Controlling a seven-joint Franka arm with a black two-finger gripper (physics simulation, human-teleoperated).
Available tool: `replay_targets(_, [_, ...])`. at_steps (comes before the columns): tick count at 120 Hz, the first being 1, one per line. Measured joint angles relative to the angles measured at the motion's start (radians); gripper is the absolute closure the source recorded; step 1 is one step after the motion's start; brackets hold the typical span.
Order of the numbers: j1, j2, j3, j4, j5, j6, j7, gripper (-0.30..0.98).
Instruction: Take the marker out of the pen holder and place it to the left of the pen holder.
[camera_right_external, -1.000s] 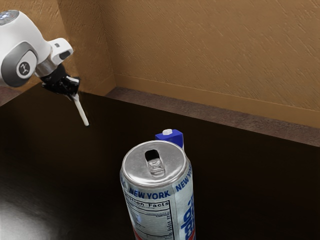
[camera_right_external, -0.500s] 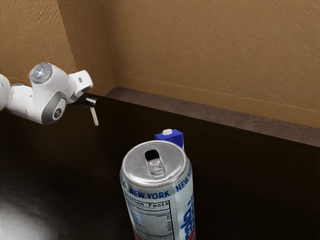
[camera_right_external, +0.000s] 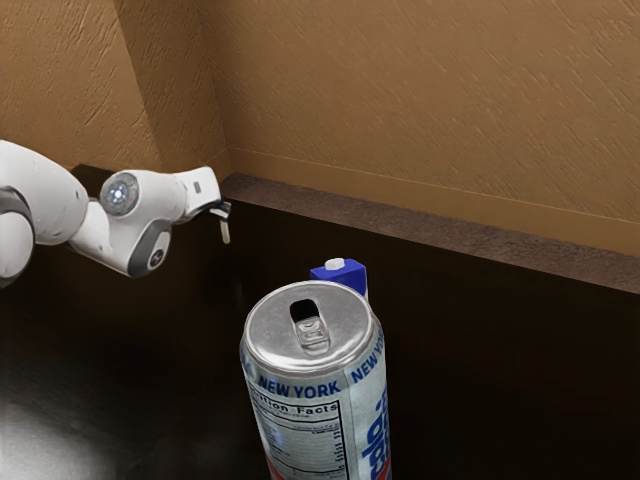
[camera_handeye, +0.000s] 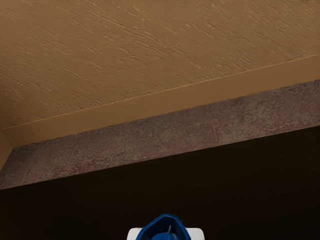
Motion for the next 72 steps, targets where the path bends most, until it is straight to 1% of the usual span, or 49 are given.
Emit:
replay_targets(17, [-0.016, -0.014, 0.0, -0.006, 0.002, 0.012, 0.012, 0.44])
replay_targets(26, [-0.028, -0.034, 0.0, -0.006, 0.002, 0.01, 0.017, 0.31])
replay_targets(32, [-0.044, -0.085, 0.0, -0.01, 0.003, -0.01, 0.02, 0.25])
replay_targets(40, [-0.069, -0.221, 0.0, -0.044, 0.009, -0.075, 0.024, 0.18])
replay_targets(52, [-0.137, -0.545, -0.004, -0.02, 0.008, -0.373, 0.014, 0.11])
replay_targets(55, [-0.152, -0.6, -0.011, 0.014, -0.017, -0.474, 0.01, 0.1])
replay_targets(63, [-0.187, -0.668, -0.029, 0.15, -0.091, -0.77, -0.02, 0.07])
replay_targets(72, [-0.212, -0.679, -0.025, 0.28, -0.138, -1.08, -0.058, 0.05])
